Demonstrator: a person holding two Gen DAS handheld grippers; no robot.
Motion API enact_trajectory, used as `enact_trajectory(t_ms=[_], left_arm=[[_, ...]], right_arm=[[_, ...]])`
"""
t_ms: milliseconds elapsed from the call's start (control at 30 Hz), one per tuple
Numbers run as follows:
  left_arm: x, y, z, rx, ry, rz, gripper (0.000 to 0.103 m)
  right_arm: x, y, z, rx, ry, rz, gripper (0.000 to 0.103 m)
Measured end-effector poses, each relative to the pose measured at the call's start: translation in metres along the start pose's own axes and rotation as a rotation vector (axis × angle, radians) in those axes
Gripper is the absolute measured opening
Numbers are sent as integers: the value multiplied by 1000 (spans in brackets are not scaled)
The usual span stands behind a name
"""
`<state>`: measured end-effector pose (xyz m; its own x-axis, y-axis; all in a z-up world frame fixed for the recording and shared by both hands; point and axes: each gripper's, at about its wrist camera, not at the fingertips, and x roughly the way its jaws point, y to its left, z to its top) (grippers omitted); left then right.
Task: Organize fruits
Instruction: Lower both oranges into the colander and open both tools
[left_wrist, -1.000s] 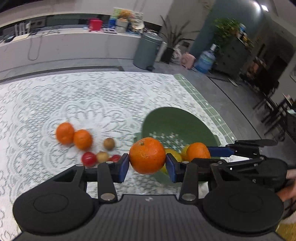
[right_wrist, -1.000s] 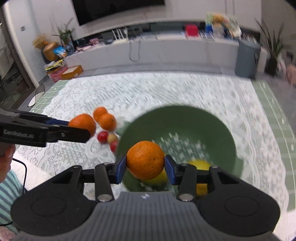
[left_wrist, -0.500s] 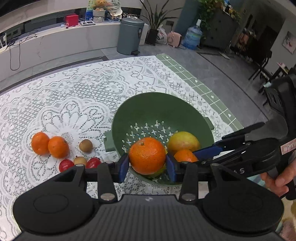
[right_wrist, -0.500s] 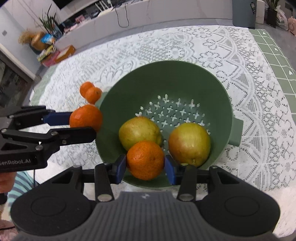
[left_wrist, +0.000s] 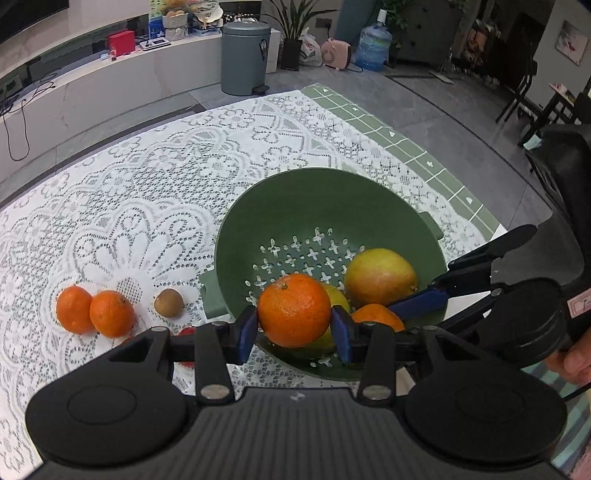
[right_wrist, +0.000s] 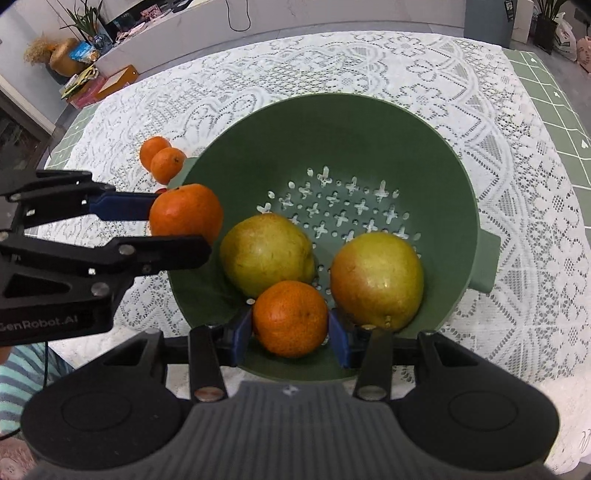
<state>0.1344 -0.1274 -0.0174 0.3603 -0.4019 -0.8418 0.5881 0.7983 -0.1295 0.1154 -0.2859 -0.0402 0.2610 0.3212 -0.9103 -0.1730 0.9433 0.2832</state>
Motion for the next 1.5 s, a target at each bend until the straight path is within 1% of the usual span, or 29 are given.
enact_trajectory(t_ms=[133,233,267,300,367,500,600,667,800,900,1067,1267,1433,1500], left_arm=[[5,1,3,21,17,7,48],[9,0,4,41,27,17,48],[9,0,5,46,29,19,48],[9,1,6,51,32,22,48],[11,0,8,66,33,30,48],[12,2,15,85,25,51,48],[14,2,24,101,16,71,48],[18,1,31,119,16,86,48],[29,-2,42,146,46,95,48],[42,-6,48,173,85,126,48],[57,-10,52,203,115,163,48],[72,-11,57,180,156,153,49],[86,-6,65,113,203,119,49],[92,-7,66,101,221,109,49]], right_arm=[[2,3,1,-19,3,-13,44],[0,2,2,-15,7,0,44],[-1,1,2,-16,4,0,45],[-3,2,1,-18,-2,1,48],[-10,2,1,-24,-24,2,53],[-26,1,2,-43,-83,-12,53],[-32,0,6,-65,-129,-57,53],[-32,-4,9,-68,-151,-71,53],[-28,-9,15,-73,-180,-96,53],[-20,-8,18,-93,-191,-124,53],[-12,-12,19,-99,-200,-126,53],[-8,-16,19,-92,-207,-130,53],[-7,-18,20,-86,-217,-125,53],[-5,-20,21,-84,-218,-125,53]])
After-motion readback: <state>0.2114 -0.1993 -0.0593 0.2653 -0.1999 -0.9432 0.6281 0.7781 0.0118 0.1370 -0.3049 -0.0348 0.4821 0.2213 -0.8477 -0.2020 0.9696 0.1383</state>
